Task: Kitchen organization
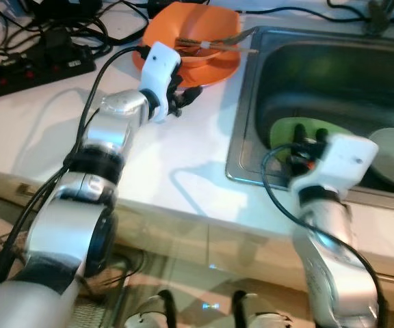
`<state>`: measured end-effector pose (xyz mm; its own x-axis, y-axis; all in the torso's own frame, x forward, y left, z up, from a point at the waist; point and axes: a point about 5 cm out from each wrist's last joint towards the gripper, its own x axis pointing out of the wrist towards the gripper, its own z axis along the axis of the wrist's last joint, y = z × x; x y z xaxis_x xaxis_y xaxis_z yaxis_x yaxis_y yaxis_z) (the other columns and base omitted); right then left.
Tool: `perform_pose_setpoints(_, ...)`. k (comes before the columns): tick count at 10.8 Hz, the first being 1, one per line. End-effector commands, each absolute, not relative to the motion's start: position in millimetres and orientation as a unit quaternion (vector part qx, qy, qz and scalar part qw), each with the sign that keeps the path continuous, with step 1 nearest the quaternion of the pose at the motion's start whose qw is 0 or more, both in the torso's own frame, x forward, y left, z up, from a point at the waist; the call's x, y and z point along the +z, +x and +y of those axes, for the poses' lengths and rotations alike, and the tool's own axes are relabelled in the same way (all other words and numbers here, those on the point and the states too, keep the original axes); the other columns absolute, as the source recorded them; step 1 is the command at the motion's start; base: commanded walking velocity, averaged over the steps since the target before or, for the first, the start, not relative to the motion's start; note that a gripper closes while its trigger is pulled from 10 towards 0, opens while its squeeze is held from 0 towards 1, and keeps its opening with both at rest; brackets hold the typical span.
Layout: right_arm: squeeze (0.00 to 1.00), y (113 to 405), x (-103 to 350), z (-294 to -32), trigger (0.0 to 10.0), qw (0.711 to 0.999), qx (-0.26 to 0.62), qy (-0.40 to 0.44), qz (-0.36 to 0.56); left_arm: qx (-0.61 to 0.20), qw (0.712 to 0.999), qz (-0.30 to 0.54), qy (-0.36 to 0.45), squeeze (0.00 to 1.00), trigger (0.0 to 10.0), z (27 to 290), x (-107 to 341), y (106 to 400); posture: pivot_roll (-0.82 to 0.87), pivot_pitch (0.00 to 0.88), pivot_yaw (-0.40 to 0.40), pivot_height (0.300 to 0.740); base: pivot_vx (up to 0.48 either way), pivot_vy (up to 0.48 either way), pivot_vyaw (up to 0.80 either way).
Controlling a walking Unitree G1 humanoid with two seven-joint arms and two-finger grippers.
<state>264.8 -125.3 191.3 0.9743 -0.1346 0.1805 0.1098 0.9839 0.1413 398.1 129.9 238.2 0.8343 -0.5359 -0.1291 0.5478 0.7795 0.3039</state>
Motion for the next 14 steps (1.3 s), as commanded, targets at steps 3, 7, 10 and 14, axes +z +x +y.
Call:
perform_pose_setpoints(3,0.0,272,177,-116,10.0,0.992,-0.054,0.094,-0.06,-0.262,0.937,0.032,0.23,0.0,10.0,153,244,372,-0.05,0.197,0.04,0.74,0.0,0.0,0.0)
perform_pose_setpoints(7,0.0,277,175,-111,10.0,0.992,-0.047,0.1,-0.063,-0.271,0.874,-0.041,0.401,0.0,10.0,147,258,359,-0.03,0.189,0.04,0.74,0.0,0.0,0.0)
perform_pose_setpoints(10,0.0,277,172,-115,10.0,0.992,-0.056,0.098,-0.062,-0.317,0.799,-0.044,0.508,0.0,10.0,138,246,365,-0.03,0.199,0.052,0.74,0.0,0.0,0.0)
perform_pose_setpoints(14,0.0,273,172,-118,10.0,0.992,-0.062,0.095,-0.062,-0.295,0.755,-0.042,0.585,0.0,10.0,127,248,395,-0.05,0.206,0.064,0.74,0.0,0.0,0.0)
